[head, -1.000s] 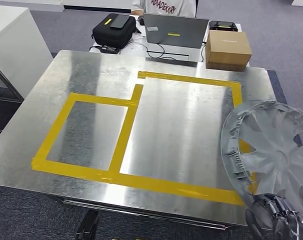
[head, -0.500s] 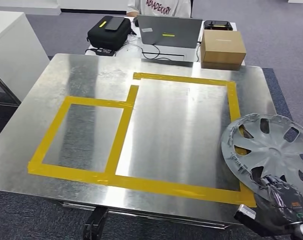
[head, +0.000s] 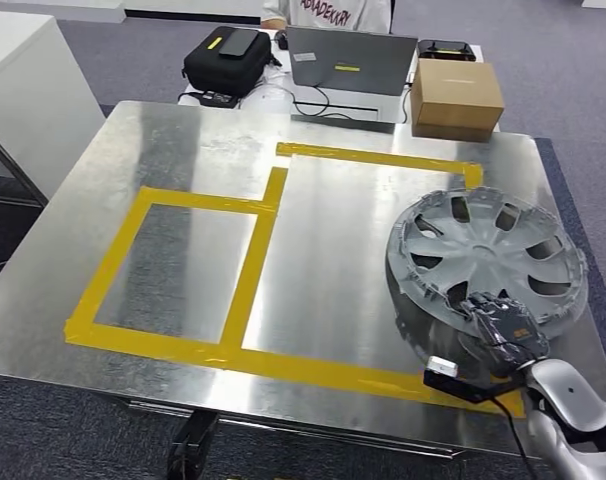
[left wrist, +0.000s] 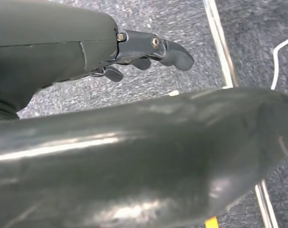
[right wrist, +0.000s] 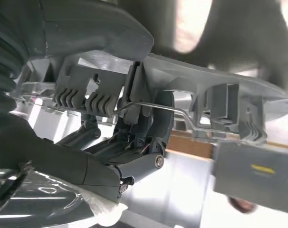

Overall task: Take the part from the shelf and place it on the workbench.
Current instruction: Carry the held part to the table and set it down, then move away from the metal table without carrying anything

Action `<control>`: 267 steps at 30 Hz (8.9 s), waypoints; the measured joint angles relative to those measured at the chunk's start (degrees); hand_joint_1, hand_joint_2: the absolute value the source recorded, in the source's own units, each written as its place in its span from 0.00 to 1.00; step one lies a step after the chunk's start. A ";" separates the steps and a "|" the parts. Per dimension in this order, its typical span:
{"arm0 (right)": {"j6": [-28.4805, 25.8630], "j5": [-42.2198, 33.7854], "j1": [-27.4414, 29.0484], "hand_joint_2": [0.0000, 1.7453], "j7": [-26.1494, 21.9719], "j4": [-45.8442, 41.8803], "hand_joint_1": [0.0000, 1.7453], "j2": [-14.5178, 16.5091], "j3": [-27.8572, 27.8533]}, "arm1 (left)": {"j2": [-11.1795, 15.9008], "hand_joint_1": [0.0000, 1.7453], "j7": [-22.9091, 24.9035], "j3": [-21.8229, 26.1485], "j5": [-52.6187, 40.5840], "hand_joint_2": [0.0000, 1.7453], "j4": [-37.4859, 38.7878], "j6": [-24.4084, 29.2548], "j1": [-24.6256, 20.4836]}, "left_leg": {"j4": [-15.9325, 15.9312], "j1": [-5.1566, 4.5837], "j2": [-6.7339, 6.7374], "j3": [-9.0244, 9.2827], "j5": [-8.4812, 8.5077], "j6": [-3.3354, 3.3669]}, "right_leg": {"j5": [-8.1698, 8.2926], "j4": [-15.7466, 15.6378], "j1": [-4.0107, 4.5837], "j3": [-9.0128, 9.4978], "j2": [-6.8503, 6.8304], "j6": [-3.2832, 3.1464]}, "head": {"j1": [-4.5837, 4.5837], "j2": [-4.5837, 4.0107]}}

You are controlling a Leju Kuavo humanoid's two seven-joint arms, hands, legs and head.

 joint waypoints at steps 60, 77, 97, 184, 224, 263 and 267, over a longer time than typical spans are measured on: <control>-6.63 -6.34 -29.50 0.00 -0.87 19.63 0.00 11.05 36.42 | -7.24 0.00 11.96 2.55 4.83 0.00 0.42 10.16 -13.54 | 1.13 0.40 0.29 -4.88 3.46 0.34 | -2.78 7.55 1.01 -3.51 0.03 -1.69 | -1.39 0.00; -7.27 -6.60 -30.16 0.00 -1.02 21.54 0.00 12.28 37.72 | -6.18 0.00 12.08 3.90 5.20 0.00 0.50 9.75 -13.81 | 8.06 1.67 0.35 -6.97 2.81 -4.04 | -0.39 -0.77 0.25 0.34 0.05 -2.01 | -2.16 -0.01; -8.95 -6.84 -30.78 0.00 -1.02 23.65 0.00 12.46 37.99 | -6.82 0.00 13.30 4.66 4.85 0.00 0.52 8.96 -15.07 | 2.10 1.37 0.94 -12.22 9.18 -1.89 | -3.37 -1.83 1.78 3.50 0.59 -2.20 | -1.35 0.00; -12.87 -3.29 -9.91 0.00 -0.82 15.96 0.00 0.05 14.13 | 4.05 0.00 26.90 -11.70 -18.04 0.00 0.96 -14.19 2.69 | 2.14 0.93 -0.15 -5.65 3.30 -0.27 | -4.97 3.90 0.67 0.87 -0.17 -0.56 | -1.28 0.00; -26.69 -3.89 26.09 0.00 0.78 -23.86 0.00 4.17 -2.51 | 6.19 0.00 19.51 -6.92 -14.24 0.00 0.98 -3.72 7.22 | -0.38 0.67 0.03 0.00 1.00 -1.96 | -1.71 -2.98 0.53 3.81 0.29 -1.74 | -1.11 0.00; -10.52 -38.81 10.22 0.00 -20.47 43.57 0.00 43.26 -69.65 | 4.52 0.00 16.33 3.73 -14.56 0.00 0.98 1.12 7.43 | -1.76 0.63 0.25 7.50 -4.55 -2.15 | 3.83 -3.82 1.27 -0.51 -0.37 -2.98 | -1.19 0.00; -10.52 -38.11 8.53 0.00 -20.19 48.19 0.00 42.86 -72.69 | 4.26 0.00 16.43 4.25 -14.68 0.00 0.98 1.26 7.43 | -3.11 0.22 0.29 6.99 -2.98 -0.65 | 4.96 -3.89 1.05 -1.09 -0.38 -1.52 | -1.14 0.00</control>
